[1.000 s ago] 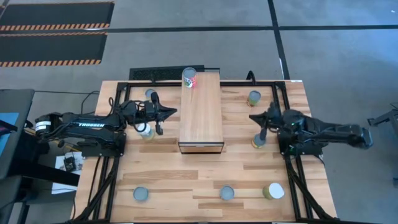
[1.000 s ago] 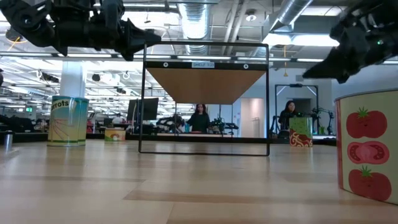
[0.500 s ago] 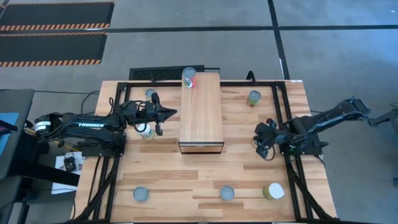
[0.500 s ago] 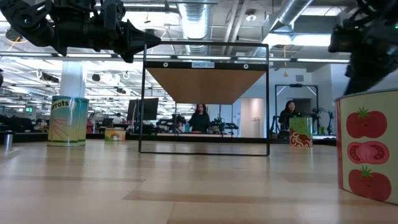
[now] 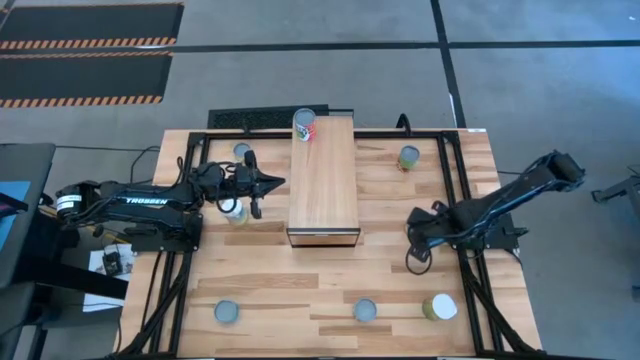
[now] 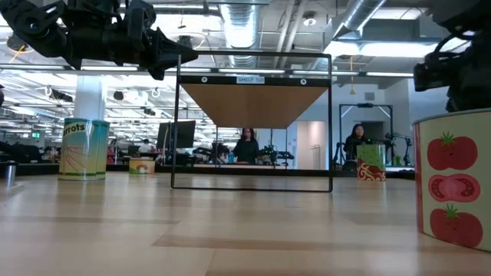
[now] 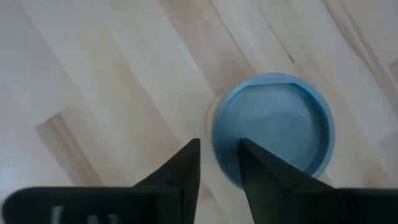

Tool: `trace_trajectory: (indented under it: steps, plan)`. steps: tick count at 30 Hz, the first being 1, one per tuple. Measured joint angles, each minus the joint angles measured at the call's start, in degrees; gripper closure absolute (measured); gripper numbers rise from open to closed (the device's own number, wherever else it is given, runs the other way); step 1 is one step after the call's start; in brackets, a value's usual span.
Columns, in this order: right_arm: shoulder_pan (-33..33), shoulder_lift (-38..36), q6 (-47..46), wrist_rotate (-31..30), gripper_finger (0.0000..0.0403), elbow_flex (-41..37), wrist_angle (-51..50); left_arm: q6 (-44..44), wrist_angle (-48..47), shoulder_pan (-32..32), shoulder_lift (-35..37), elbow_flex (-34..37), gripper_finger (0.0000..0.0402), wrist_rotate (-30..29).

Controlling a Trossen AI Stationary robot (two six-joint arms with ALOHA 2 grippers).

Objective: Pick and place cans onto a shelf
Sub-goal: Put the canned peaches on the shelf

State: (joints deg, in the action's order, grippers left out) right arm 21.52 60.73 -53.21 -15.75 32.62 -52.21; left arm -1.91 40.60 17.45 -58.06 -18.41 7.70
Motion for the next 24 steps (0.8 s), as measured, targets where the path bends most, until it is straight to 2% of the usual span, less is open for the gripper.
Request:
trace_trajectory:
  steps: [4,7,11,15,17,24]
  plan:
    - [-0.40,1.60,1.30,-2.12,0.0250,0.05,-0.20,-0.17,-0.30,0.00,0.00,0.00,0.0401,-0.02]
    - [-1.16,2.82,2.58,-2.65,0.0262,0.13,-0.34,-0.22,-0.62,0.00,0.00,0.00,0.0401,-0.04]
    - [-2.62,4.41,5.57,-2.11,0.0307,0.24,0.57,-0.27,-1.14,0.00,0.00,0.00,0.0401,-0.04]
    - [-4.32,4.94,9.83,0.24,0.0372,1.23,2.07,-0.39,-1.40,0.00,0.00,0.00,0.0401,-0.08]
    - [-4.82,5.07,11.85,1.87,0.0391,3.14,1.21,-0.39,-1.40,0.00,0.00,0.00,0.0401,-0.10]
    - [-8.04,4.66,19.79,3.67,0.0393,16.80,-4.73,-0.42,-1.40,0.00,0.00,0.00,0.0401,-0.22]
